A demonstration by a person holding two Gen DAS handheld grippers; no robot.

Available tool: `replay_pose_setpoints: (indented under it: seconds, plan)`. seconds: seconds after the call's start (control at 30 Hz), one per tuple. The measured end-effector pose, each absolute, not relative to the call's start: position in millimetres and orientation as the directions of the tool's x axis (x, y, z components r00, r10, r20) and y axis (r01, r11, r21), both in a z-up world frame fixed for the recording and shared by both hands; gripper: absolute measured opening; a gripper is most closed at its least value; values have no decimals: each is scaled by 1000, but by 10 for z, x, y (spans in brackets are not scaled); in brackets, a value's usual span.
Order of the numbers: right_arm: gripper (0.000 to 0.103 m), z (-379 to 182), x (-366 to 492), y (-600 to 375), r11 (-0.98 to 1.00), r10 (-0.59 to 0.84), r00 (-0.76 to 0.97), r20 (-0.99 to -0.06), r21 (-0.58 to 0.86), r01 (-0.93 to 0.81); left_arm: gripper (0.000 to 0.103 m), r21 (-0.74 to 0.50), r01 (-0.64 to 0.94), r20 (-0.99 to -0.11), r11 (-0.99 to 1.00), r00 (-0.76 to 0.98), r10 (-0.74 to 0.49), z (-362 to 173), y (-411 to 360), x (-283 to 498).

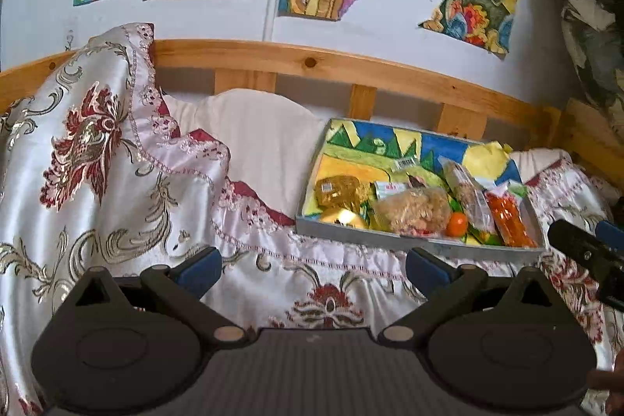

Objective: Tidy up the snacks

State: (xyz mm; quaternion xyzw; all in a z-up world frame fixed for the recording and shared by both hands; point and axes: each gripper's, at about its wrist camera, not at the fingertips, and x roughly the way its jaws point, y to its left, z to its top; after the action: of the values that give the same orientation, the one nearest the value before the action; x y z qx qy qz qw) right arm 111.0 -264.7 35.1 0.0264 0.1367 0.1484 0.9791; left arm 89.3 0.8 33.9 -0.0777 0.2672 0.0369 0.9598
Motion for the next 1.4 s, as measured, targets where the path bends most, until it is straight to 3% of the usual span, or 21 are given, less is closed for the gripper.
replay_pose_setpoints:
  seconds: [0.8,1.17,1.4]
  plan:
    - [102,76,482,-2587,968,249,882,-400,105,-226,102,-104,25,-531,994,844,-77,-27,47,361]
    - [102,-21,385,-2480,965,262,868,-422,98,-244,103,-113,-5,-527,994,848,-56,-49,125,293]
    - [102,-52,365,-2437,963,268,868,-418,87,-255,103,-125,12,-479,992,875,-71,-12,141,235]
